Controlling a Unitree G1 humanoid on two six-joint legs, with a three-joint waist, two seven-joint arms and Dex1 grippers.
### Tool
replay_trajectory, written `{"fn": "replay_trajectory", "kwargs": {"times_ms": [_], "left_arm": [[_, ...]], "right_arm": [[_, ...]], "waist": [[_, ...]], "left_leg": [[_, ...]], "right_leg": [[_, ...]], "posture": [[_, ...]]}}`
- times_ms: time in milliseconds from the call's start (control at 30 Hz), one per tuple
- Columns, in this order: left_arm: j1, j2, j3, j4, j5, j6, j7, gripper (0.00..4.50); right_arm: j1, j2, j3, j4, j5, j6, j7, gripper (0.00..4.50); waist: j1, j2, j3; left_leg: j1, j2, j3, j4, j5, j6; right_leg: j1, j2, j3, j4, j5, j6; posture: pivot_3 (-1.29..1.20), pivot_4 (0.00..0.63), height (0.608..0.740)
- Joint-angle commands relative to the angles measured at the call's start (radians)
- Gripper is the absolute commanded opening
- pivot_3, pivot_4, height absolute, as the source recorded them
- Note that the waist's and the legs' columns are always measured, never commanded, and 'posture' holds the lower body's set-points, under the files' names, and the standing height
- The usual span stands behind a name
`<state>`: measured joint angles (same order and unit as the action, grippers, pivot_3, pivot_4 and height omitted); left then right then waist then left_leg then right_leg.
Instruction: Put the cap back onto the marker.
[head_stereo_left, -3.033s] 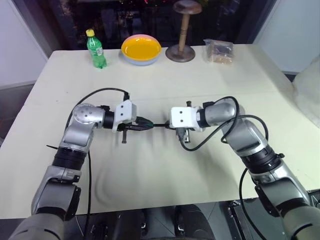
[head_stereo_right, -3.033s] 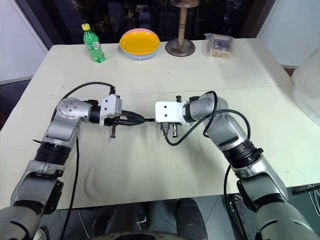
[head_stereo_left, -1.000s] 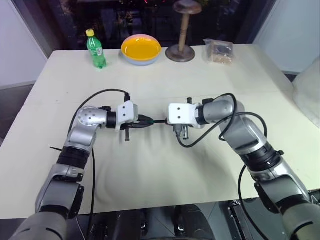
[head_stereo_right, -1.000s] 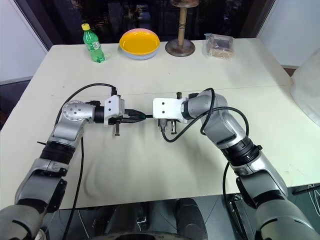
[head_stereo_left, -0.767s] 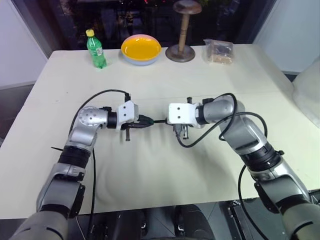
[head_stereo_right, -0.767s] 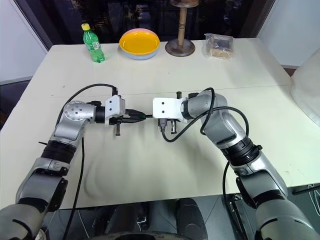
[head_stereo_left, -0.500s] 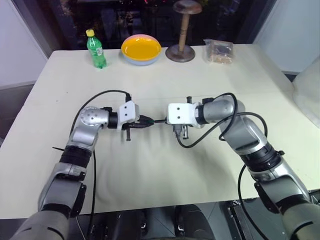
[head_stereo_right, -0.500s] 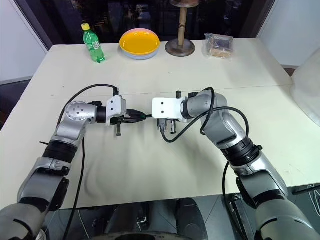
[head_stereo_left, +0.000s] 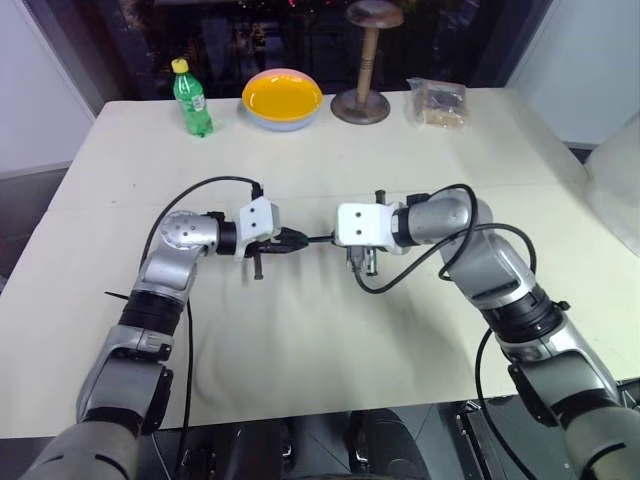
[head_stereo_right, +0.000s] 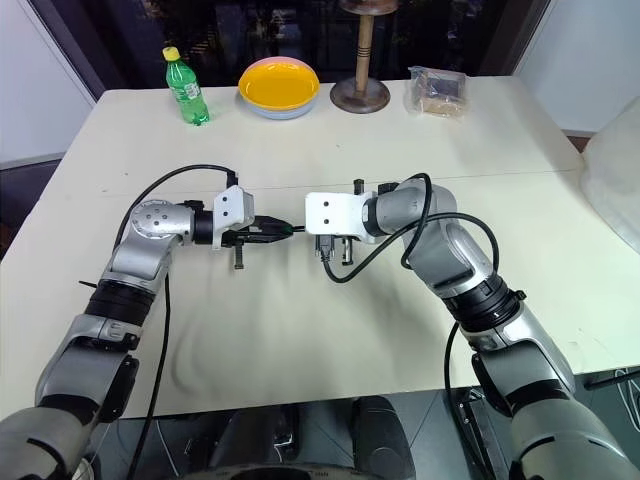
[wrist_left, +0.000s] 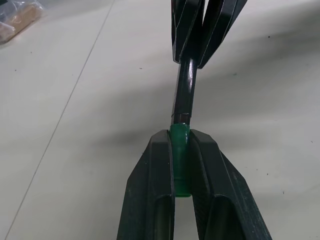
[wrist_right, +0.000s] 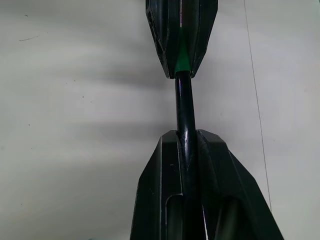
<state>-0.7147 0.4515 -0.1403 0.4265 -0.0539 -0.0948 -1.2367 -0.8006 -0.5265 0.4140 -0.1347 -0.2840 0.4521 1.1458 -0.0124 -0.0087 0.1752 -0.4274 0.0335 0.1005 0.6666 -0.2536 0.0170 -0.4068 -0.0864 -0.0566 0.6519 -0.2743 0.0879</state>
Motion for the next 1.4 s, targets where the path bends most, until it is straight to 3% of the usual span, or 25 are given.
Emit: {"fn": "replay_trajectory", "kwargs": {"times_ms": [33,400,867,1400], "left_arm": [[-0.025,-0.067,-0.067,-0.125,-0.042,-0.023,-0.03,0.0],[-0.006,-0.055,-0.082,-0.15,-0.037,-0.048,-0.099,0.0],[0.012,-0.062,-0.069,-0.097,0.003,-0.069,-0.059,0.0],[0.065,-0.041,-0.033,-0.177,-0.028,0.034,0.015,0.0]], "right_arm": [[-0.053,0.107,0.039,-0.082,0.084,-0.083,0.003,0.04],[-0.05,0.121,0.037,-0.069,0.091,-0.093,0.038,0.04],[-0.063,0.122,0.013,-0.071,0.077,-0.084,0.042,0.04],[-0.036,0.091,-0.004,-0.062,0.074,-0.094,0.042,0.04]], "waist": [[0.0,0.0,0.0],[0.0,0.0,0.0],[0.0,0.0,0.0],[0.0,0.0,0.0]], "left_leg": [[0.0,0.0,0.0,0.0,0.0,0.0],[0.0,0.0,0.0,0.0,0.0,0.0],[0.0,0.0,0.0,0.0,0.0,0.0],[0.0,0.0,0.0,0.0,0.0,0.0]], "right_leg": [[0.0,0.0,0.0,0.0,0.0,0.0],[0.0,0.0,0.0,0.0,0.0,0.0],[0.0,0.0,0.0,0.0,0.0,0.0],[0.0,0.0,0.0,0.0,0.0,0.0]], "posture": [[0.0,0.15,0.74],[0.0,0.15,0.74],[0.0,0.15,0.74],[0.0,0.15,0.74]]}}
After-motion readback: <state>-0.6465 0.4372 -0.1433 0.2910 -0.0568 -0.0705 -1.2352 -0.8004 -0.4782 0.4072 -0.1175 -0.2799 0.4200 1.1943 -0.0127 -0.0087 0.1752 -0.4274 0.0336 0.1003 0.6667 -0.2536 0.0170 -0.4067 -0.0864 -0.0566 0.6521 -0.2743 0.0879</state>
